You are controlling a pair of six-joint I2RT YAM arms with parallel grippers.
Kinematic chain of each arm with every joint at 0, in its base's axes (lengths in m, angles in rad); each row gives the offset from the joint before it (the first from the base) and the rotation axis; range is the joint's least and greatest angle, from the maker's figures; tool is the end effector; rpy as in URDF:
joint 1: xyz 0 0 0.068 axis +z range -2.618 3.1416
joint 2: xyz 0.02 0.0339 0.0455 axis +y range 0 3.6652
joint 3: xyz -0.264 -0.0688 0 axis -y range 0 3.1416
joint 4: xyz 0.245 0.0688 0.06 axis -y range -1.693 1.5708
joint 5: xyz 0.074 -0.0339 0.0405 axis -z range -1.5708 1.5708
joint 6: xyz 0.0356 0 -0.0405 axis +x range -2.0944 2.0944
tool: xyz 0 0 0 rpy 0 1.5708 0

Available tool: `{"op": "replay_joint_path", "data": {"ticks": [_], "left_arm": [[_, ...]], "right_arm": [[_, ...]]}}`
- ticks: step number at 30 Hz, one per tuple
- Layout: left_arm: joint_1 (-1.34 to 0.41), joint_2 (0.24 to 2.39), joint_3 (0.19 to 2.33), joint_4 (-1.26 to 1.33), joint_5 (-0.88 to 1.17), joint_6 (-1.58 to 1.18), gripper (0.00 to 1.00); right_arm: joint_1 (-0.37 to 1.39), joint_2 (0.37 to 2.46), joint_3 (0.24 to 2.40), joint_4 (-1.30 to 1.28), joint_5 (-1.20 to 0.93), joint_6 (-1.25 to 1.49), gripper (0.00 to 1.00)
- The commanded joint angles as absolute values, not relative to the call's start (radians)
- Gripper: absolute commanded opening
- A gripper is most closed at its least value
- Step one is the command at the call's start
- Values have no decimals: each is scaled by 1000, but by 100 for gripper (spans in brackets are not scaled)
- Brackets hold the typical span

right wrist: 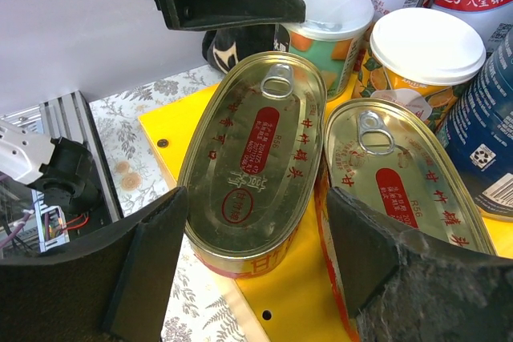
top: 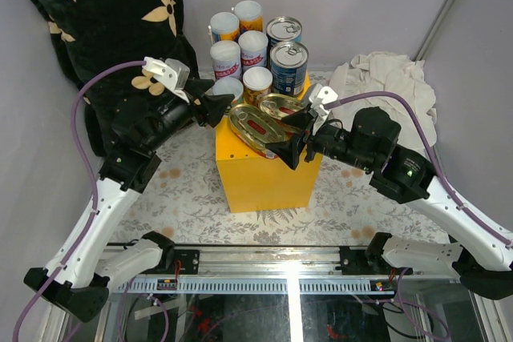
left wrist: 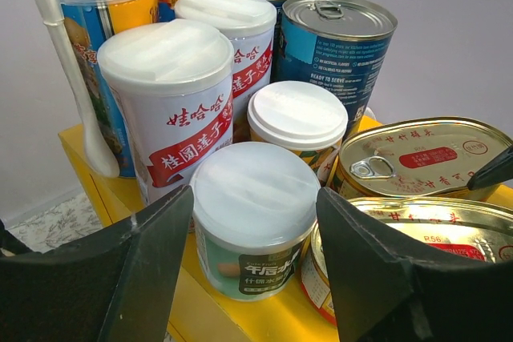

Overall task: Place and organize the canned foods onto the counter
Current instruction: Adjust the canned food at the counter.

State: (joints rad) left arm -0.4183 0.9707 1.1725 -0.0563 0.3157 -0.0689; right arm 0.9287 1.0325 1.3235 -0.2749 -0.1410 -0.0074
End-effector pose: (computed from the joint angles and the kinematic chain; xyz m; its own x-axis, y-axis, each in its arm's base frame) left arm 0.1834 -0.0936 0.4549 0.0863 -0.1100 -0.9902 0.6744 0.7380 -0.0232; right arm 0.1226 0.1723 0.4697 0.0161 0.0093 -0.9998 -0.8770 0.4805 -0.0097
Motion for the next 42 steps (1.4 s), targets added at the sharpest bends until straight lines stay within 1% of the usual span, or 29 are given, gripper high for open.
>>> {"op": "replay_joint_path", "data": {"ticks": [1, 36, 42], "left_arm": [[-414, 981, 1206, -8, 334, -46, 63], [-414, 973, 1209, -16, 348, -33, 65], [-414, 971, 1233, -23, 344, -30, 65]], "right_arm": [[938, 1043, 1312, -236, -117, -26, 77], [937, 1100, 1292, -175, -165, -29, 77], [936, 1109, 1366, -191, -177, -23, 78]]}}
